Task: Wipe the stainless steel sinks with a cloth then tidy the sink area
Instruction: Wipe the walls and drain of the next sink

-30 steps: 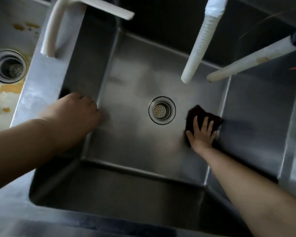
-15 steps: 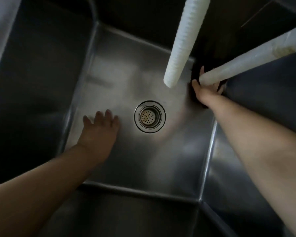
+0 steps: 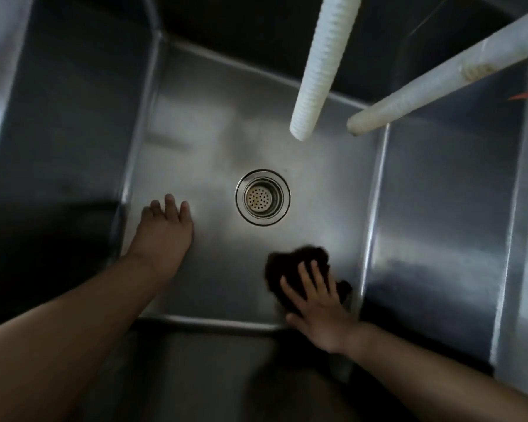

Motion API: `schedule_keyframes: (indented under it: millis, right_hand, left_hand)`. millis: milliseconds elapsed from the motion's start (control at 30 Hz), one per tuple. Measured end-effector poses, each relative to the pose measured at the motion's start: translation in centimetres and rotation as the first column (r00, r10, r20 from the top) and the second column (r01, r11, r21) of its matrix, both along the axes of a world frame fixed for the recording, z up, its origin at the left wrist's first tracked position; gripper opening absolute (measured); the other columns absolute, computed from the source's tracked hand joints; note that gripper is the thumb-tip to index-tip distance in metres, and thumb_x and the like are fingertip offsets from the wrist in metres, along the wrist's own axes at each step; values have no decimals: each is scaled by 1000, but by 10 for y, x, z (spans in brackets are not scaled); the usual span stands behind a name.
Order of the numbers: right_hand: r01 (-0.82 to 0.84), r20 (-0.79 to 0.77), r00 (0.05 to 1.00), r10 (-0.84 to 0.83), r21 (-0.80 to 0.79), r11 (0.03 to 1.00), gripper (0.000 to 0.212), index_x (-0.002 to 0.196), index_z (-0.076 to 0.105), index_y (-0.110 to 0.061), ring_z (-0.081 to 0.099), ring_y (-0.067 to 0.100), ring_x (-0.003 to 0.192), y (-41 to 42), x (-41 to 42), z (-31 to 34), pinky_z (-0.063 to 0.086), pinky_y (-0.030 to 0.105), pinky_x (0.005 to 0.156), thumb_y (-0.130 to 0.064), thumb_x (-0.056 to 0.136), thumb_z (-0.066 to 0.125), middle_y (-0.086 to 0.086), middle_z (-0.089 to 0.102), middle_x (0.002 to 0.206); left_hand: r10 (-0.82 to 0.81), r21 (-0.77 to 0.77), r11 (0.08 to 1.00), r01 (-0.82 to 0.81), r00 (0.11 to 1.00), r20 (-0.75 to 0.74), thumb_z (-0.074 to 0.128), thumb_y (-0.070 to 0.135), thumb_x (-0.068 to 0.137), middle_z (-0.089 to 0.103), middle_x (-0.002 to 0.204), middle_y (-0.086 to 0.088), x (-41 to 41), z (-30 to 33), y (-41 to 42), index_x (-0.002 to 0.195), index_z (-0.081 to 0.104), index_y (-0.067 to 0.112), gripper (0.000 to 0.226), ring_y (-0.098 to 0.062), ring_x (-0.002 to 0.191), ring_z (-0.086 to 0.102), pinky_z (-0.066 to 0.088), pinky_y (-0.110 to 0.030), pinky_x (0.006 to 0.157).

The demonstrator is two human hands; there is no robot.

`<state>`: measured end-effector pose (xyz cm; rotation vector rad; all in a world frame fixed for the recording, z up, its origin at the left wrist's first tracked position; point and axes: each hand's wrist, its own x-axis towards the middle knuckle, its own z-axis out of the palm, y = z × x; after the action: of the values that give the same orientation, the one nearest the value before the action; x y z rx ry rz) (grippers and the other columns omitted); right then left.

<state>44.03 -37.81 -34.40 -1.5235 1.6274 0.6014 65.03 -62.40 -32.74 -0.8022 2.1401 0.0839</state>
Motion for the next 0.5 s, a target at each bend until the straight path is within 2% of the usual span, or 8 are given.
schedule_keyframes:
  millis: [33, 100, 167, 233, 300, 367, 433, 500]
  right_hand:
    - [-26, 80, 996, 27, -7, 1000, 66, 132, -32, -48, -54, 23, 120, 4, 5, 3, -39, 39, 97, -58, 93, 19, 3, -41, 143]
    - [6, 126, 992, 3, -72, 997, 59, 144, -11, -47, -48, 18, 126, -2, 8, 5, -37, 34, 100, -53, 95, 22, -4, -35, 146]
    - [99, 69, 994, -88, -177, 979, 53, 146, 18, -35, -41, 16, 130, -21, 4, -2, -33, 33, 104, -44, 96, 32, -1, -17, 155]
    - [205, -26, 975, -220, -273, 940, 49, 141, 33, -22, -33, 18, 134, -56, -4, -16, -28, 36, 107, -37, 95, 42, 6, -4, 158]
    - [299, -104, 928, -358, -366, 881, 51, 139, 34, -17, -22, 23, 142, -102, -19, -29, -21, 41, 110, -35, 92, 47, 10, -1, 158]
    - [346, -121, 886, -447, -468, 813, 61, 144, 26, -16, -12, 27, 144, -150, -39, -38, -15, 45, 112, -37, 91, 47, 10, 0, 158]
    - [336, -117, 880, -461, -533, 777, 71, 150, 10, -18, -8, 27, 144, -196, -62, -40, -10, 48, 112, -40, 92, 44, 9, -1, 159]
    - [286, -119, 899, -422, -571, 769, 71, 151, 2, -19, -7, 31, 144, -237, -86, -41, -5, 51, 113, -39, 95, 40, 11, -4, 158]
  left_hand:
    - [4, 4, 1000, -4, 1000, -6, 48, 24, 95, 6, 150, -36, 1, -1, 0, 147, 1, 0, 74, -47, 135, 27, 28, -48, 109]
    - [11, 10, 1000, -11, 1000, -18, 49, 25, 94, 5, 151, -35, 3, -1, 0, 147, 0, 0, 76, -47, 135, 26, 28, -48, 109]
    - [17, 16, 1000, -17, 999, -34, 51, 27, 93, 5, 150, -35, 4, -1, -1, 147, 0, -1, 79, -47, 135, 26, 28, -48, 109]
    - [20, 25, 1000, -19, 999, -44, 49, 25, 94, 4, 150, -36, 5, -3, -1, 147, -2, -1, 77, -48, 136, 25, 27, -48, 109]
    - [24, 34, 999, -23, 998, -53, 45, 21, 96, 3, 150, -36, 6, -5, -2, 147, -3, -2, 73, -48, 136, 24, 26, -48, 110]
    - [27, 41, 999, -25, 998, -51, 43, 21, 96, 2, 150, -37, 6, -7, -2, 147, -4, -2, 72, -49, 136, 23, 25, -48, 110]
    - [23, 38, 999, -22, 999, -48, 44, 21, 96, 1, 150, -37, 7, -10, -3, 146, -5, -3, 74, -49, 136, 22, 24, -49, 111]
    - [26, 36, 999, -25, 998, -49, 45, 21, 96, 0, 150, -37, 7, -12, -2, 146, -6, -3, 76, -50, 137, 22, 24, -49, 110]
